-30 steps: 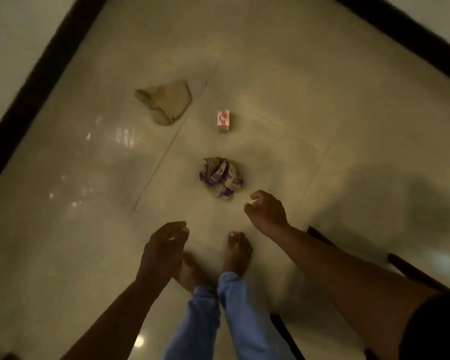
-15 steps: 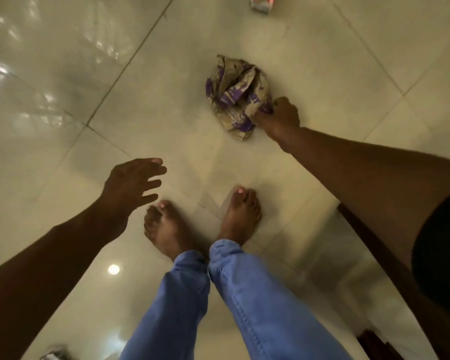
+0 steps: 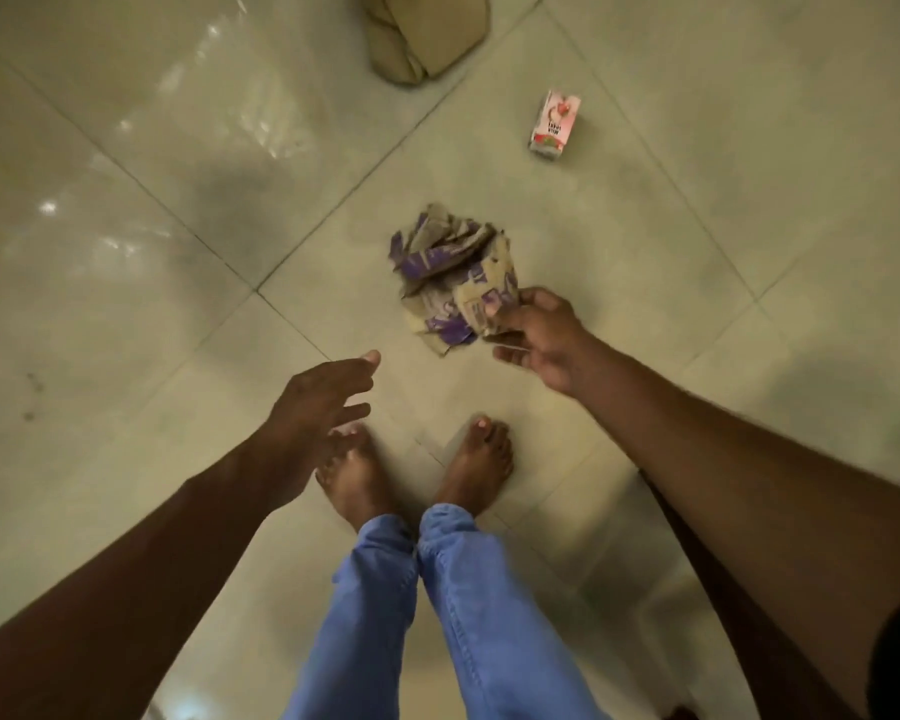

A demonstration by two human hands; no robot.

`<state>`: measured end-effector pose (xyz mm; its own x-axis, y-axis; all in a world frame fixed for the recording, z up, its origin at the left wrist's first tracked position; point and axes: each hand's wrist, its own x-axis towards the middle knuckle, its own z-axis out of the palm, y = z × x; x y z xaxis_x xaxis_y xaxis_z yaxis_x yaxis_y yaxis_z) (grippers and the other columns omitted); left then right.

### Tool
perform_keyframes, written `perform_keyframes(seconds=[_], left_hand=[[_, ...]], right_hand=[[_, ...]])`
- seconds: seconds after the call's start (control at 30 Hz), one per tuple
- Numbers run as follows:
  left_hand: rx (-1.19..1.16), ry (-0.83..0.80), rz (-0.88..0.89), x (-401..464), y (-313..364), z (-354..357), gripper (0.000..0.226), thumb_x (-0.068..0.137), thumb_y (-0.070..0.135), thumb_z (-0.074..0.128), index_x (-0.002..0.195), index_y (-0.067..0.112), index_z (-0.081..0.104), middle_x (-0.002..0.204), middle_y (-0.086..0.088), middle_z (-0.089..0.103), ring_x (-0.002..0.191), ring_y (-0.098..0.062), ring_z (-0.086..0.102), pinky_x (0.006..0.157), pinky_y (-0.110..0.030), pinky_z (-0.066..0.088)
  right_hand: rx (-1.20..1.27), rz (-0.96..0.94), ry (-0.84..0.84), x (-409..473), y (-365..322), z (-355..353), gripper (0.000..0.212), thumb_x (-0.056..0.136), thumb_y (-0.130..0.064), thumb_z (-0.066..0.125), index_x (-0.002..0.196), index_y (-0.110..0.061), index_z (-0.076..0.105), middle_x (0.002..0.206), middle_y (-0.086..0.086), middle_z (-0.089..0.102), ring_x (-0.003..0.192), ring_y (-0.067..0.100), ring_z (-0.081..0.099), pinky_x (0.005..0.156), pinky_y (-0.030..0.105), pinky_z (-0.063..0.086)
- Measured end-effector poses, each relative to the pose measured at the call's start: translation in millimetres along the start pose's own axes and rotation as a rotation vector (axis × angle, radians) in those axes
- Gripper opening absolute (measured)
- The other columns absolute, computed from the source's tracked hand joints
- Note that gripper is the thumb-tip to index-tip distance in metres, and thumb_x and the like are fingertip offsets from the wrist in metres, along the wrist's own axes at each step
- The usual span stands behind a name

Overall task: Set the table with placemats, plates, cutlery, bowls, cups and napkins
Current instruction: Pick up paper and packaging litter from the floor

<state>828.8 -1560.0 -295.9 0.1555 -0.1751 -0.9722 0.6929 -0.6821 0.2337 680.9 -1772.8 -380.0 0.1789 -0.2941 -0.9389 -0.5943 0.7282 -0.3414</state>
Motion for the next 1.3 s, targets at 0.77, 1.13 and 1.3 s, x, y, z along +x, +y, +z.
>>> perform_keyframes(seconds=[0.77, 1.13, 1.3], left_hand=[[-0.199, 0.023, 0.334, -135, 116, -57, 0.039, 0.086, 0.015, 0.08, 0.123, 0.021, 0.073, 0.111, -0.008, 0.078, 0.101, -0.032, 0.076, 0.096, -0.056, 0.058], [-0.332, 0.043, 0.286, -29, 157, 0, 0.035, 0.093, 0.011, 0.07, 0.128, 0.015, 0.07, 0.121, -0.014, 0.074, 0.112, -0.036, 0.071, 0.106, -0.06, 0.05], [-0.392, -0.007, 0.226, 16, 176, 39, 0.028, 0.091, 0.011, 0.069, 0.115, 0.023, 0.076, 0.115, -0.012, 0.077, 0.106, -0.033, 0.074, 0.095, -0.051, 0.057]], right_hand=[[-0.739, -0.068, -0.06, -178, -138, 41, 0.023, 0.093, 0.003, 0.065, 0.114, -0.003, 0.071, 0.123, 0.024, 0.062, 0.118, 0.037, 0.063, 0.088, 0.04, 0.055], [-0.897, -0.126, 0.161, 21, -237, -8, 0.017, 0.083, -0.022, 0.066, 0.1, -0.024, 0.066, 0.107, 0.014, 0.074, 0.088, 0.034, 0.071, 0.084, 0.047, 0.06], [-0.997, -0.205, 0.284, 74, -270, -37, 0.045, 0.083, -0.036, 0.069, 0.125, -0.023, 0.06, 0.122, 0.008, 0.069, 0.109, 0.033, 0.067, 0.093, 0.047, 0.058]])
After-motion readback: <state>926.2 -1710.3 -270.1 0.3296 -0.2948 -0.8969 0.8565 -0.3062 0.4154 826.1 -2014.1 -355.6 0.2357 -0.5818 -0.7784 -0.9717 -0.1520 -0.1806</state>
